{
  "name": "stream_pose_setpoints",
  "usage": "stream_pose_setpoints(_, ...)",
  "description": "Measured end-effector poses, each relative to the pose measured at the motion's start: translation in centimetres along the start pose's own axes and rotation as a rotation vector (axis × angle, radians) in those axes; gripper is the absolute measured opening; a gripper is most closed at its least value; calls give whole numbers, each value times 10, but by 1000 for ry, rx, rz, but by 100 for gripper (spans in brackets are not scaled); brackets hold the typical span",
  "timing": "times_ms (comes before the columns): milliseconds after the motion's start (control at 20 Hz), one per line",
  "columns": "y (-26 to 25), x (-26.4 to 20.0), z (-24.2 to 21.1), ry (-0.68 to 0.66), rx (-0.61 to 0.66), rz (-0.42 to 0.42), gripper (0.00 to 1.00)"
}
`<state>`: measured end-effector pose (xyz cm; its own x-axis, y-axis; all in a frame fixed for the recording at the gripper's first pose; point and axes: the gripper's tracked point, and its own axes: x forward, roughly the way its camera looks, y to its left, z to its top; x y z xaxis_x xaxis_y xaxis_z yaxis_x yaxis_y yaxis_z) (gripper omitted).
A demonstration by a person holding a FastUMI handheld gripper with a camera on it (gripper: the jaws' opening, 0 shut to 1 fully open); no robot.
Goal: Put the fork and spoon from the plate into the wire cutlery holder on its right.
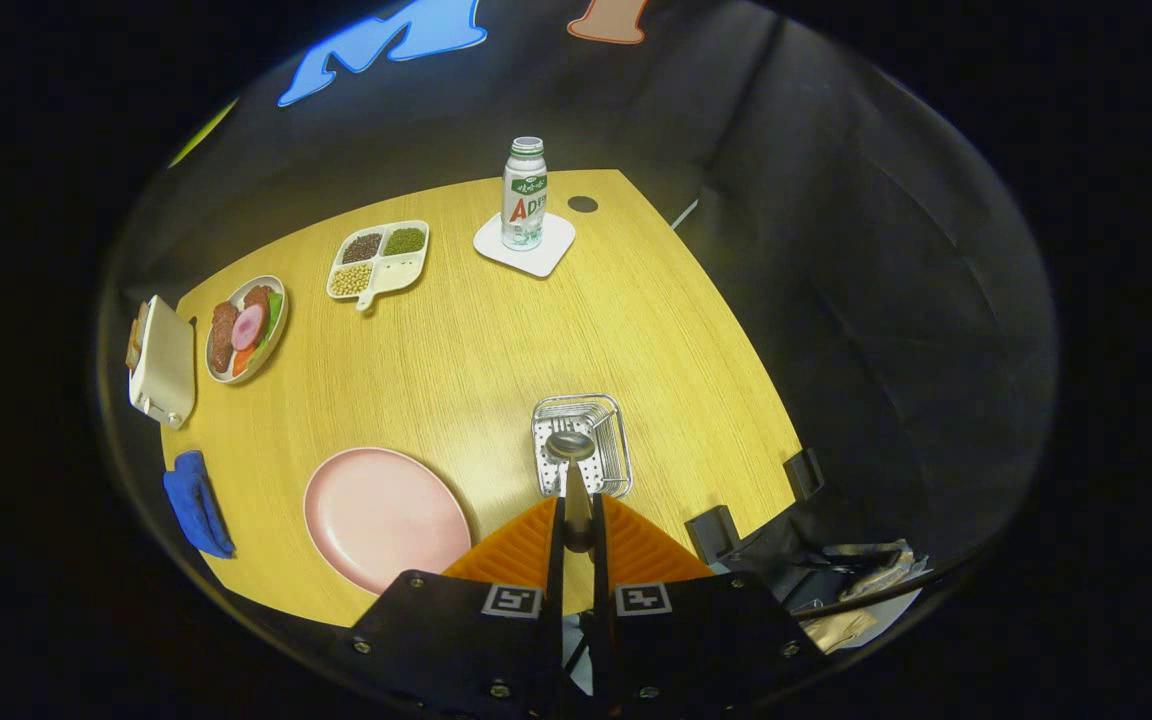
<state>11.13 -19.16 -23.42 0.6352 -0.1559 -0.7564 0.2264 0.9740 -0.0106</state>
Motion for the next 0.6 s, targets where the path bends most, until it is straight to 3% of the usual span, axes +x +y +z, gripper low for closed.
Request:
stream_pose_setpoints(250,-1,-5,7,-15,-1,1,15)
stream_pose_setpoints(300,-2,-6,7,-17,2,3,20)
stream_pose_setpoints(600,-3,-16,17,-75,4,4,20)
